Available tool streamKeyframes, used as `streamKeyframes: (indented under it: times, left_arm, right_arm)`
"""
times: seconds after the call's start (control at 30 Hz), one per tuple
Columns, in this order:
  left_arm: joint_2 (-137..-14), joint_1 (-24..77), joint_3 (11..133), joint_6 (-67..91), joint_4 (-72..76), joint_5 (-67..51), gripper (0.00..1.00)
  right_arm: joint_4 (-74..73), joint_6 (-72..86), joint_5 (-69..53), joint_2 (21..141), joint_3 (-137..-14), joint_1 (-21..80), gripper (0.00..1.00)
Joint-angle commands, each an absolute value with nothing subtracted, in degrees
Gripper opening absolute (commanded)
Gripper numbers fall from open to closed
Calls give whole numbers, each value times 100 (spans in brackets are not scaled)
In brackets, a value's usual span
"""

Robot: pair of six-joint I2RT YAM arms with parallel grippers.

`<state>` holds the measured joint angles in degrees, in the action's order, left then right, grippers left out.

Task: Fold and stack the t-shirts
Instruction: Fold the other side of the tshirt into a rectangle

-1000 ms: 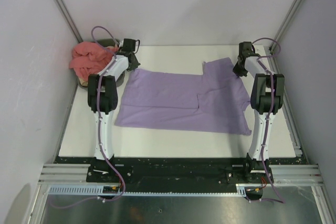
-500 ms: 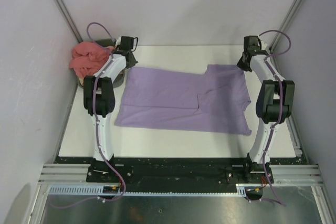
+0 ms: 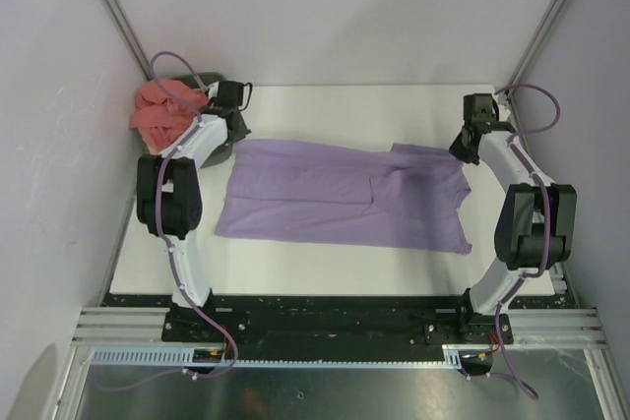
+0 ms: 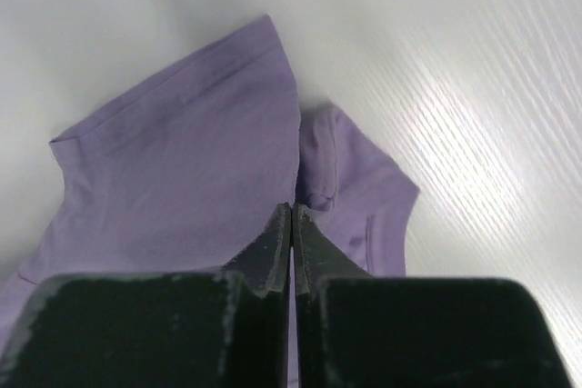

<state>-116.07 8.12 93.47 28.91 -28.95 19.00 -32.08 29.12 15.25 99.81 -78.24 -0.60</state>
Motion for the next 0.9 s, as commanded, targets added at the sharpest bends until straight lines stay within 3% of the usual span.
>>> streamKeyframes:
  times: [0.0,0.37,0.87]
  left_arm:
    - [-10856,797,8736,2857,-2737,2145,0]
    - [-10204,792,7336,2972,-2512,2395,0]
    - [-9712,740,7220,3017,-2443,2419,0]
  right_arm:
    - [-3197,3151,1378,9315,-7284,-80,0]
    - [-2970,3298,586,8512,-5854,-178,0]
    - [-3007,3374,278,7847,-5745,-271,0]
